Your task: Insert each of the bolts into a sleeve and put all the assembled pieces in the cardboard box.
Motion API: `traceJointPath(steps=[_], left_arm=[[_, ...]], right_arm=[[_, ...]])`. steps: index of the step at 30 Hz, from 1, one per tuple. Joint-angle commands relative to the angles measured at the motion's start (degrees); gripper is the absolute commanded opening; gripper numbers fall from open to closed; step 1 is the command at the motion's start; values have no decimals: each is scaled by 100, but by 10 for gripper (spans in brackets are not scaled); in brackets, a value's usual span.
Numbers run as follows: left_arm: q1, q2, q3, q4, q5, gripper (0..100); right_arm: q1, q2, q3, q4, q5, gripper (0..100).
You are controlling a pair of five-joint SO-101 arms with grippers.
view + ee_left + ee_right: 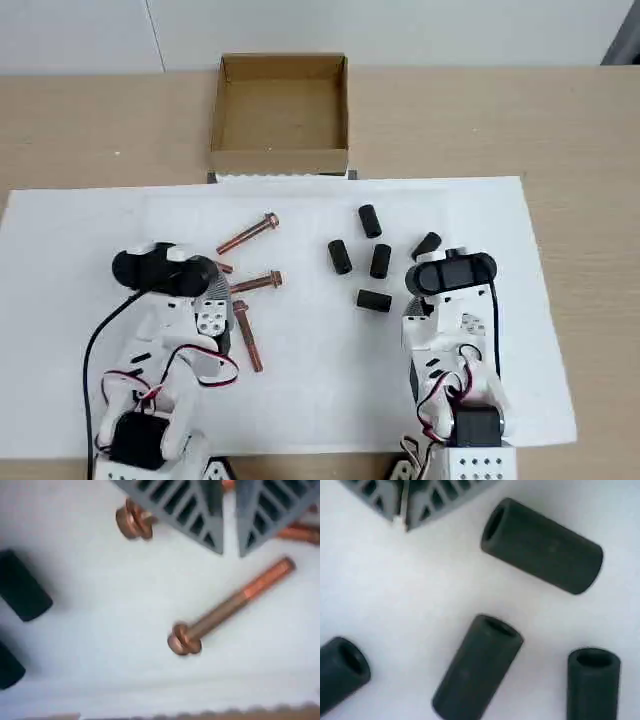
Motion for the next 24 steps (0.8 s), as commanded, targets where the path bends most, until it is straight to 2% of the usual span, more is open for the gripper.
traceJointPath(steps=[1, 9, 13, 18, 24], left_arm=[[-44, -35, -541, 281, -492, 8], [-53, -26, -1754, 1257, -554, 8], [-62, -26, -2167, 1785, -879, 8], [-545, 132, -2747, 2092, -949, 8], [-1248, 1600, -3688, 2075, -932, 8]], right_arm=[[22, -84, 70, -136, 0, 4], [22, -84, 70, -136, 0, 4], [22, -84, 70, -136, 0, 4], [22, -84, 70, -136, 0, 4], [22, -84, 70, -136, 0, 4]])
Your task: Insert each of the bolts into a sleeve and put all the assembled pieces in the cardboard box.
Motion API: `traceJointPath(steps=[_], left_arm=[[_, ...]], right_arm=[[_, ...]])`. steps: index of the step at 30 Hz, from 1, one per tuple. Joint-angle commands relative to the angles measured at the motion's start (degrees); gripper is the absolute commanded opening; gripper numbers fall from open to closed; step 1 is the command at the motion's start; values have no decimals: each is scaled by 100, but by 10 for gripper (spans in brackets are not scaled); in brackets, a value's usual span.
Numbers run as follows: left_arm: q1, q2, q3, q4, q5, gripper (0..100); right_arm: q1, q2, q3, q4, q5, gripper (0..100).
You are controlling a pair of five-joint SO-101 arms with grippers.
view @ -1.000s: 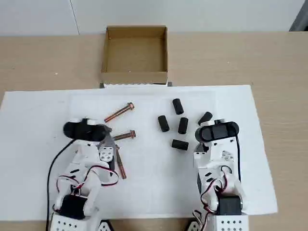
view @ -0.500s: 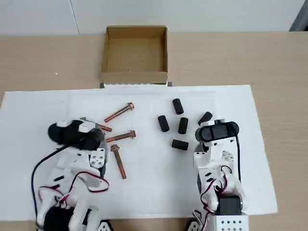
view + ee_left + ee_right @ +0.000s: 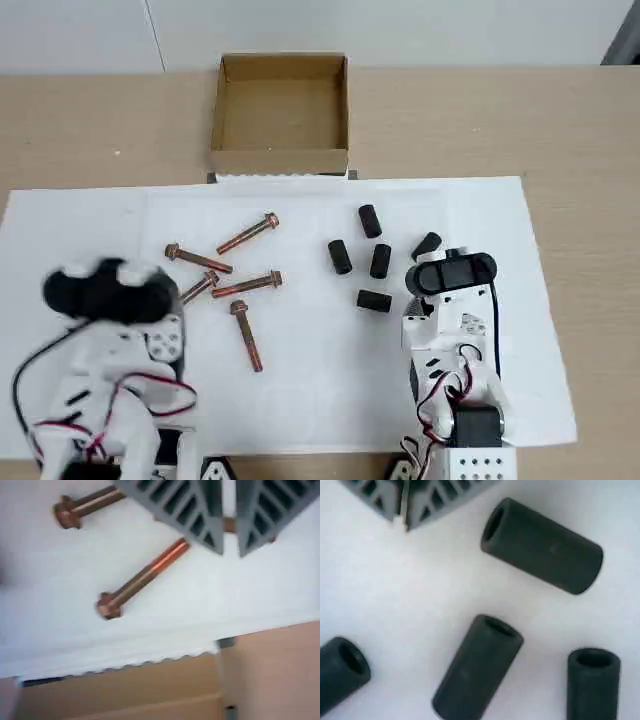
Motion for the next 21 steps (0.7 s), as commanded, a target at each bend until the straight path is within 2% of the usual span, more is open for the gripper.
traceJointPath(steps=[1, 8, 16, 21], left_arm=[[-290, 1002, -743, -9, -26, 8], [-615, 2479, -1807, 35, -9, 8], [-721, 3323, -1912, 0, 0, 8], [-712, 3842, -2141, -360, 659, 8]], right_arm=[[22, -84, 70, -136, 0, 4], [13, -84, 79, -136, -9, 6], [13, -84, 79, -136, -18, 4], [13, -84, 79, -145, -35, 4]])
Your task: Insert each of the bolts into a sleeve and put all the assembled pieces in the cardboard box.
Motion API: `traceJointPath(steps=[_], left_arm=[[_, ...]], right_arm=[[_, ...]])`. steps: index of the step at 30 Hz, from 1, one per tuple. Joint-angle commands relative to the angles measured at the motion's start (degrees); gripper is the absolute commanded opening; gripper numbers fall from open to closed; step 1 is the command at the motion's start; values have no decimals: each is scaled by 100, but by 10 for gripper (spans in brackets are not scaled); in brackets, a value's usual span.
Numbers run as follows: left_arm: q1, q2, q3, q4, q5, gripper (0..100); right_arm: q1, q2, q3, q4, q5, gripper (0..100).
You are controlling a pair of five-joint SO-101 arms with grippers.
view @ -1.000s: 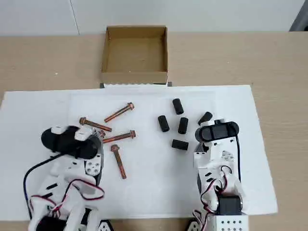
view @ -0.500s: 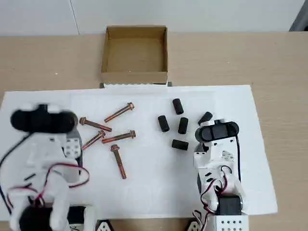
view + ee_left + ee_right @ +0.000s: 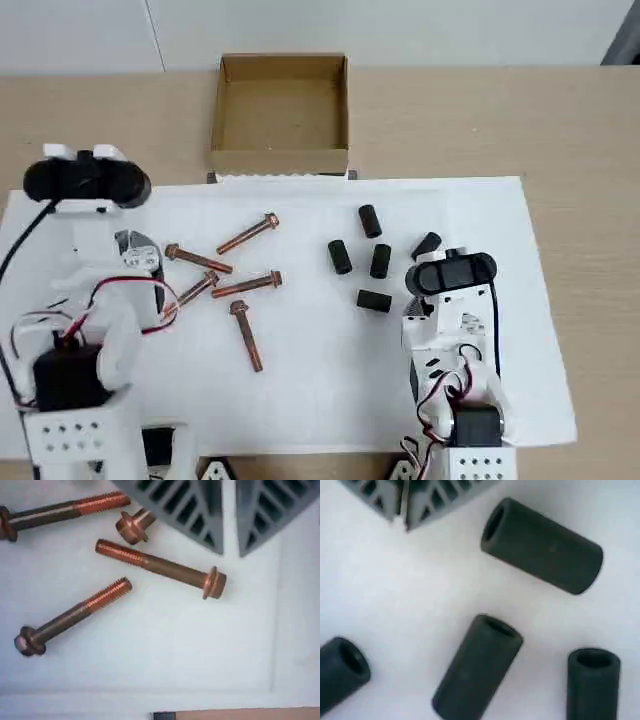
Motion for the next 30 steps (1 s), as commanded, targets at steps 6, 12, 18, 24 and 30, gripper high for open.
traceJointPath(steps=[6, 12, 18, 24, 30], left_arm=[[360, 1257, -1095, -255, 651, 8], [712, 1785, -1798, -273, 651, 8], [686, 2251, -1921, -255, 651, 8], [712, 2576, -1921, -290, 677, 8], [712, 2866, -1921, -281, 677, 8]], right_arm=[[145, -75, -308, -259, 18, 5], [136, -57, -1055, -251, 18, 5], [136, 75, -1705, 66, 18, 5], [66, 1622, -3059, 541, -18, 5], [75, 3670, -4580, 620, -26, 4]])
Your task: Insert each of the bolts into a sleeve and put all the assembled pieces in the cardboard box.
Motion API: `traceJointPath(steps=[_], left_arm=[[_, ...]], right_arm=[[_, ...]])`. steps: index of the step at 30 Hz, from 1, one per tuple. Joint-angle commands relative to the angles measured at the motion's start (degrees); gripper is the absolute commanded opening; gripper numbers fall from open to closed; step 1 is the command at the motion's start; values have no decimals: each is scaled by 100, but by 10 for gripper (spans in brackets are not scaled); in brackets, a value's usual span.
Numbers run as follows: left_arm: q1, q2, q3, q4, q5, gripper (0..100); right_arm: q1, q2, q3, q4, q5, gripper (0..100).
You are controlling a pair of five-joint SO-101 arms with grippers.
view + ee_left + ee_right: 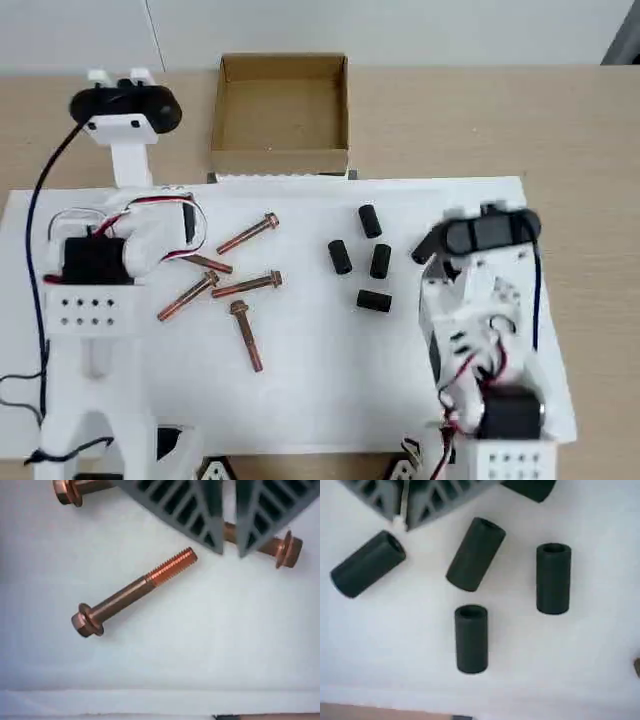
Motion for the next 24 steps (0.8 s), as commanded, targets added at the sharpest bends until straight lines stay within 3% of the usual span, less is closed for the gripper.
traceJointPath(steps=[1, 7, 10, 18, 24], left_arm=[[35, 35, -251, -141, 44, 8], [9, 44, -251, -123, -18, 8], [9, 35, -251, -114, -519, 8], [35, 79, -259, 211, -765, 8], [26, 255, 92, -88, -826, 8]], right_arm=[[-40, 1191, -1073, 22, -26, 4], [-31, 2624, -2189, 22, -26, 6], [-57, 3073, -2558, 22, -26, 7], [-101, 3301, -2655, 13, 26, 9], [-382, 3547, -2611, 400, 475, 65]])
